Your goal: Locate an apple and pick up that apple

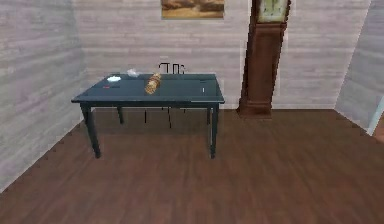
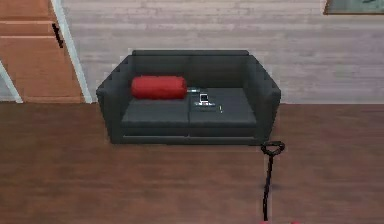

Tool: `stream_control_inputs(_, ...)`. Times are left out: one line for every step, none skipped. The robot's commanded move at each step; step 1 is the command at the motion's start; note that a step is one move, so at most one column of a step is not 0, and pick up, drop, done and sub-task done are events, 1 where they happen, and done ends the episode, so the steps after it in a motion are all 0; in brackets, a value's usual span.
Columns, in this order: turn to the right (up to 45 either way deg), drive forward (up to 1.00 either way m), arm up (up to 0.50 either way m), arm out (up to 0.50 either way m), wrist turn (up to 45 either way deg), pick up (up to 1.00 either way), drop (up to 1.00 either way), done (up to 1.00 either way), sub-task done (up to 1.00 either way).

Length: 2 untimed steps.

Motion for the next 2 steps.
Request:
stream_control_inputs(0.0, 0.2, 0.0, 0.0, 0.0, 0.0, 0.0, 0.0, 0.0)
stream_control_inputs(-45.0, 0.0, 0.0, 0.0, 0.0, 0.0, 0.0, 0.0, 0.0)
